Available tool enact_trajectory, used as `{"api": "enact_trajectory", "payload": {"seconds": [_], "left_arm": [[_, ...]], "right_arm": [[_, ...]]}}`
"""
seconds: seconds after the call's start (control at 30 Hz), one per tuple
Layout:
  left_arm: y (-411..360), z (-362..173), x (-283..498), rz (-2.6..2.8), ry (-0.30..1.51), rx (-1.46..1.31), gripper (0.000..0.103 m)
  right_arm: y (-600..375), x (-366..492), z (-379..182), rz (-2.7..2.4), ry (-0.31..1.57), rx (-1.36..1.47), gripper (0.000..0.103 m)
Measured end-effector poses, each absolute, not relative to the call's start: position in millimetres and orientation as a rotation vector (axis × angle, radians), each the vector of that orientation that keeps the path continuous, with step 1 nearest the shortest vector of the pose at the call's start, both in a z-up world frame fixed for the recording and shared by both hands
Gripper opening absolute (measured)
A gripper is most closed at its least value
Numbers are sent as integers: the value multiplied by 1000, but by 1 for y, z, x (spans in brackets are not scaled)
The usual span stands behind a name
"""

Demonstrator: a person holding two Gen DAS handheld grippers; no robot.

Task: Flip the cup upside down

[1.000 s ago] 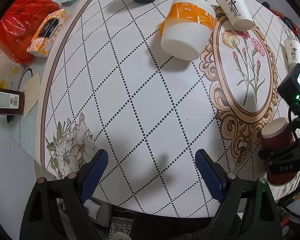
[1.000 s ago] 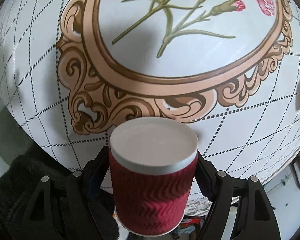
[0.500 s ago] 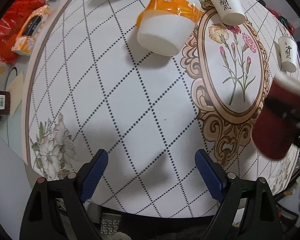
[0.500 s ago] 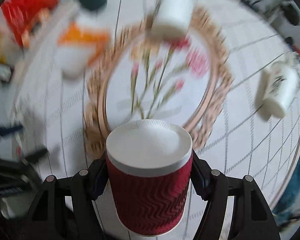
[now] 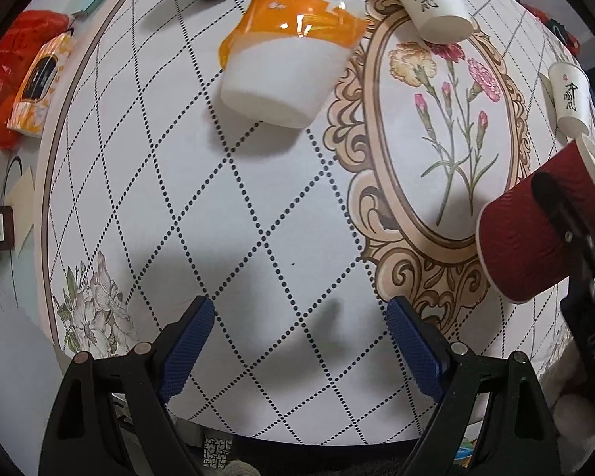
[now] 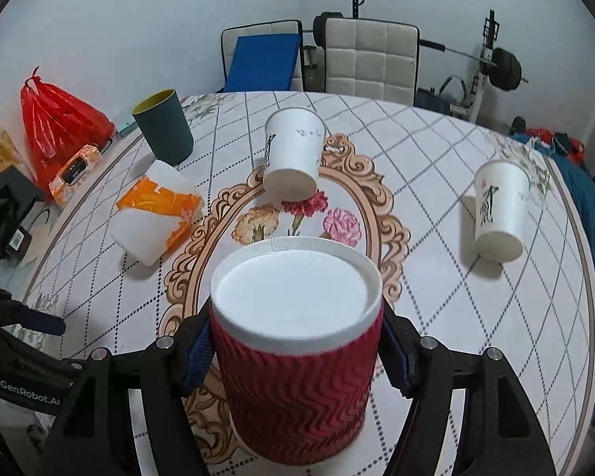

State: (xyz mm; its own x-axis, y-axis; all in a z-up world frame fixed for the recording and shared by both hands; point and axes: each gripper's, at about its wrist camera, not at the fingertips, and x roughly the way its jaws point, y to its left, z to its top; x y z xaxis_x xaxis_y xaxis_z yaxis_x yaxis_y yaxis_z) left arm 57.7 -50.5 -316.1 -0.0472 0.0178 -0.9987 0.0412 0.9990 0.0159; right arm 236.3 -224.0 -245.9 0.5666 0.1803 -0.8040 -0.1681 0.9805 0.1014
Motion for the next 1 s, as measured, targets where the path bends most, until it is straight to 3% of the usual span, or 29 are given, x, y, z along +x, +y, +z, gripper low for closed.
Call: {"api": "enact_trajectory", "payload": {"seconds": [0.3, 0.37, 0.47, 0.57, 1.0], "left_arm": [[-71, -318, 47, -27, 1606, 67, 89], [-78, -313, 44, -30, 1590, 74, 89], [-82, -299, 42, -26, 1551, 78, 89], [-84, -280, 39, -23, 1507, 88, 100], [-78, -193, -4, -160, 1302, 163, 100]], "right_arm": [[-222, 219, -252, 213, 1005, 2, 74], [-224, 219, -249, 209, 1025, 8, 86], [-226, 212, -238, 209, 1047, 19, 94], [-232, 204, -223, 163, 1093, 20, 95], [-264, 104, -142, -186, 1141, 159, 96]]}}
